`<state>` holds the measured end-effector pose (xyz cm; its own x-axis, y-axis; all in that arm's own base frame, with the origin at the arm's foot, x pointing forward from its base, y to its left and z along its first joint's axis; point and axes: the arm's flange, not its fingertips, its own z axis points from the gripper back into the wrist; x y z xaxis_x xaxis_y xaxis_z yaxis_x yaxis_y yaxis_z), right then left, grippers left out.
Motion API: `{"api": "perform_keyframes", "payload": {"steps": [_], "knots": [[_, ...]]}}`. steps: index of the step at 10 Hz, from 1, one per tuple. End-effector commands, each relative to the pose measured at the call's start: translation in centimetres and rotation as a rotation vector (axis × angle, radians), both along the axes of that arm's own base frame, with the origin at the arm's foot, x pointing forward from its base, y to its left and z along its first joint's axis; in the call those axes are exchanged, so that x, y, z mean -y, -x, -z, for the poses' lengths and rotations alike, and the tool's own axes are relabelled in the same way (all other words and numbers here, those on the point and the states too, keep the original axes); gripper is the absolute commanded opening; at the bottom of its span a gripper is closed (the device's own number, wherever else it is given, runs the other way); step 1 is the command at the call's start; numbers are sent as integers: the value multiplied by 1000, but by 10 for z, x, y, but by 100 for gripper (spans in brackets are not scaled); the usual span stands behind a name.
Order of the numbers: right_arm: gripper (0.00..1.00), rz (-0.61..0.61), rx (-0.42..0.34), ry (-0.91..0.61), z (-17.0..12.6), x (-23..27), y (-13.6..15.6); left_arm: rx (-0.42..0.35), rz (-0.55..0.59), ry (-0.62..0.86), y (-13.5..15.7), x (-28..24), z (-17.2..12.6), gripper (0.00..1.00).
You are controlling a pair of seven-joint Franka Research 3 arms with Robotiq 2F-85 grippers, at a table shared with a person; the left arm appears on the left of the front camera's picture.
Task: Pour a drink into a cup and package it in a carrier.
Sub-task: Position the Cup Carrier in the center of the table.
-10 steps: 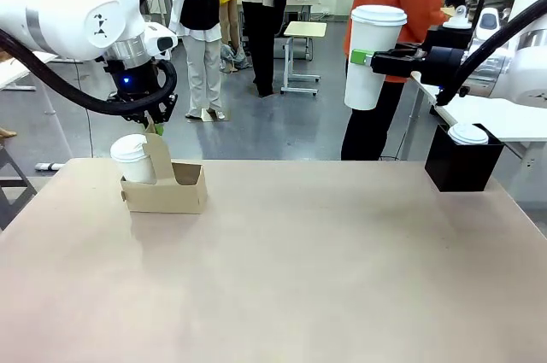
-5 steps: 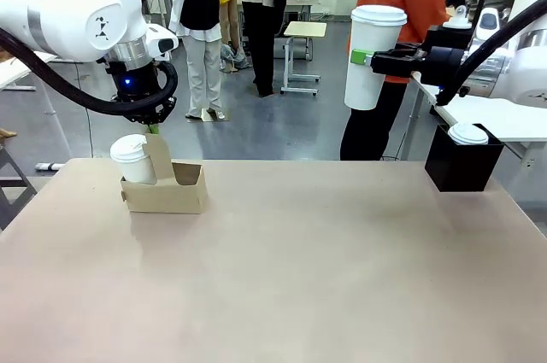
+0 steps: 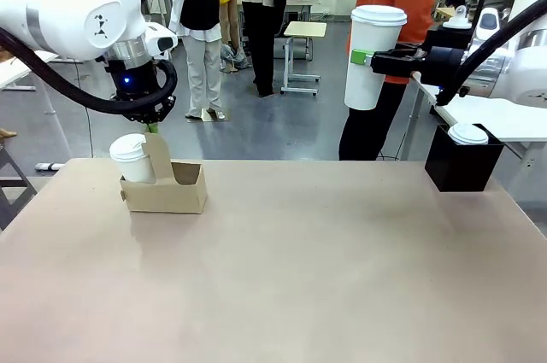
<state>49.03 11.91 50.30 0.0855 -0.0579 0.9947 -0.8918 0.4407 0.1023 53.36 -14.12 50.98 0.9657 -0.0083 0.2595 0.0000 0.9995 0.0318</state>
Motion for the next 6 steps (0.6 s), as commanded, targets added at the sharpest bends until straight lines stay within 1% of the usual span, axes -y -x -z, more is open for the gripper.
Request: {"api": "perform_keyframes", "payload": {"steps": [1,2,3,4,5,6], "knots": [[82,13,9,10,-6,-2,0,35,-67,-1,27,15,-31,2],[82,13,9,10,-6,-2,0,46,-85,9,43,29,-41,2],[82,13,9,10,-6,-2,0,48,-89,18,62,45,-52,2],[82,13,9,10,-6,-2,0,66,-90,30,85,65,-60,2],[82,13,9,10,-6,-2,0,92,-93,32,106,85,-65,2],[82,13,9,10,-6,-2,0,96,-108,46,130,109,-65,2]]}}
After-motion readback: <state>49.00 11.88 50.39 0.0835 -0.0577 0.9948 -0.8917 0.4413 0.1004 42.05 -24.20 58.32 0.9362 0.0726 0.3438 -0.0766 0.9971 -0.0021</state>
